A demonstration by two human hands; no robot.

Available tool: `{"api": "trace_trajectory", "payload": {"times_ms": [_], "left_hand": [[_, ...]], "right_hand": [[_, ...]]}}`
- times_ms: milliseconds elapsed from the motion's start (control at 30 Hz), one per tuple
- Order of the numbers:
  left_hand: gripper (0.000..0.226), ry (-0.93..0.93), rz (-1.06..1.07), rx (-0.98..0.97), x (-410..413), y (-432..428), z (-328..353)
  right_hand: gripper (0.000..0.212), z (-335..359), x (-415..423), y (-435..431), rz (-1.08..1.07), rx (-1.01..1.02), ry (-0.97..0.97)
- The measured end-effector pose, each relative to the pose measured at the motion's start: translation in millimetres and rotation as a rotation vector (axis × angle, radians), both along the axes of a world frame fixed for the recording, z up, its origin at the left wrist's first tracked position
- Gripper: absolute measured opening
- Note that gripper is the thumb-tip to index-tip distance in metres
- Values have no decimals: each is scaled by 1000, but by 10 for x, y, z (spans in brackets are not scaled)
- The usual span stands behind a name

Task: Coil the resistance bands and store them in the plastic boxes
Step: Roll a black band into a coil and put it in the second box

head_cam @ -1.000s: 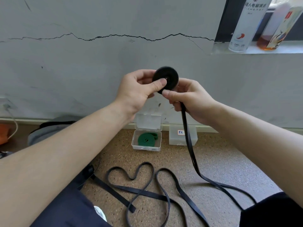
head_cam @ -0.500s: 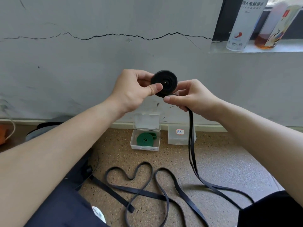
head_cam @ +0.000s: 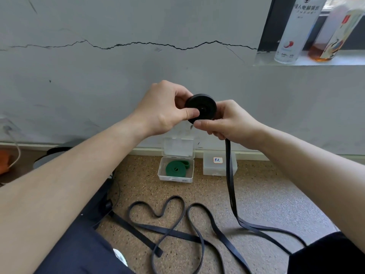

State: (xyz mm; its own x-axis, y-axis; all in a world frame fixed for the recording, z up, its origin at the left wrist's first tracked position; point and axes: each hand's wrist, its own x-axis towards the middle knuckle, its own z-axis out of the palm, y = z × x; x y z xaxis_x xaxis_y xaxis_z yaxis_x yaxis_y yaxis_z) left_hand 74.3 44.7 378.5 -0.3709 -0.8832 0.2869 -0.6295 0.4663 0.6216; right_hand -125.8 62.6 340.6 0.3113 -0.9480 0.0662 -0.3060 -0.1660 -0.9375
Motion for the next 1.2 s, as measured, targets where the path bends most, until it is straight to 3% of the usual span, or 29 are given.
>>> {"api": "trace_trajectory", "payload": {"times_ms": [100, 233, 300, 667, 833, 1000, 1133, 1200], "left_hand": [[19, 241, 23, 79, -29, 58, -76], [20, 678, 102, 337, -164, 161, -238], [17, 776, 148, 398, -200, 141, -256], [17, 501, 85, 253, -14, 4, -128], [18, 161, 32, 112, -22, 20, -76], [18, -47, -55, 75, -38, 53, -3], [17, -92, -62, 45, -41, 74, 18], [16, 30, -46, 71, -45, 94, -44]], "right_hand": [[6, -10, 25, 1, -11, 23, -94], [9, -8, 83, -6, -42, 64, -228], [12, -9, 98, -13, -59, 74, -256], [30, 10, -123, -63, 8, 20, -40], [10, 14, -115, -30, 22, 18, 58], [12, -24, -99, 0, 59, 54, 88], [15, -53, -46, 8, 68, 34, 80], [17, -79, -20, 2, 40, 25, 30]]}}
